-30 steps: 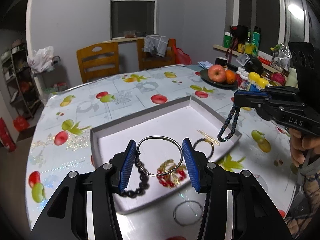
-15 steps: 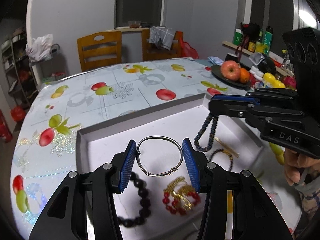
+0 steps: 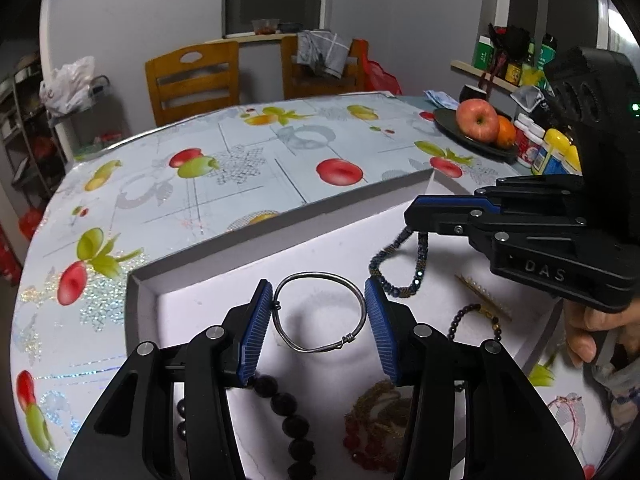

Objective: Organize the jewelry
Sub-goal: 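Lower the bangle into the tray while the right tool releases its beaded bracelet there, then withdraw both open tools from the tray toward the remaining jewelry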

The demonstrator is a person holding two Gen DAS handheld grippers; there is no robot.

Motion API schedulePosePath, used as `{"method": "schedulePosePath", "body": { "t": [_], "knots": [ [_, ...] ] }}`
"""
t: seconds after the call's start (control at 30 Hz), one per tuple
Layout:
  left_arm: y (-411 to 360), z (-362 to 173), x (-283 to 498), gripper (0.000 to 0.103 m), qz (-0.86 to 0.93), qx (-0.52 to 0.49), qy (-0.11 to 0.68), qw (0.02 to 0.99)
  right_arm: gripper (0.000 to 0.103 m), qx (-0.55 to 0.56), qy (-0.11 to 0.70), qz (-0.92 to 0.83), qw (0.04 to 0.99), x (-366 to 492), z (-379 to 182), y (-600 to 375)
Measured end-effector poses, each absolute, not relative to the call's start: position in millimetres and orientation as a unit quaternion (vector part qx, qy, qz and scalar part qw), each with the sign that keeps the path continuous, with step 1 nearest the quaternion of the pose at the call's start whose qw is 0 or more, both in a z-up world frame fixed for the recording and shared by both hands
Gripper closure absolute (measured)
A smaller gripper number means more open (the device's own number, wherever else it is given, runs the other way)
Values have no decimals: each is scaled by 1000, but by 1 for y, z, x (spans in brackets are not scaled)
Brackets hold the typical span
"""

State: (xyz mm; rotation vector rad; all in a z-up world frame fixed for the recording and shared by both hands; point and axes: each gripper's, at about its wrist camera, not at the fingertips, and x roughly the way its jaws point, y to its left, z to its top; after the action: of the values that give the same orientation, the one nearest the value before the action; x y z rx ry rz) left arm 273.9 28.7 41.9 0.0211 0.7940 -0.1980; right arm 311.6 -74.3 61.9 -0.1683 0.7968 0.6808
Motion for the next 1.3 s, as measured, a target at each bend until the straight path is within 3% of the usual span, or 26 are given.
{"method": "schedulePosePath", "body": {
  "t": [0.4,0.5,0.57,0.7,0.83,1.07,1.13,1.3],
  "knots": [
    [34,25,280,53,-111,-20,426,898,96,-47,388,322,862,317,55,-91],
    [33,27,278,48,-110,-16,418,901,95,-37,383,324,864,315,56,-94],
    [34,28,277,45,-109,-20,413,904,92,-21,376,325,868,314,57,-99],
    [35,30,275,38,-106,-22,406,908,64,-8,364,325,873,312,61,-106],
    [36,31,271,37,-102,-22,397,912,51,-11,341,317,885,306,66,-107],
    [35,35,266,37,-95,-19,377,921,44,-42,316,307,897,296,67,-100],
    [35,37,264,24,-92,-19,369,925,35,-52,318,307,895,296,63,-96],
    [37,39,263,20,-89,-26,366,926,32,-48,309,313,897,295,62,-96]
  ]
}}
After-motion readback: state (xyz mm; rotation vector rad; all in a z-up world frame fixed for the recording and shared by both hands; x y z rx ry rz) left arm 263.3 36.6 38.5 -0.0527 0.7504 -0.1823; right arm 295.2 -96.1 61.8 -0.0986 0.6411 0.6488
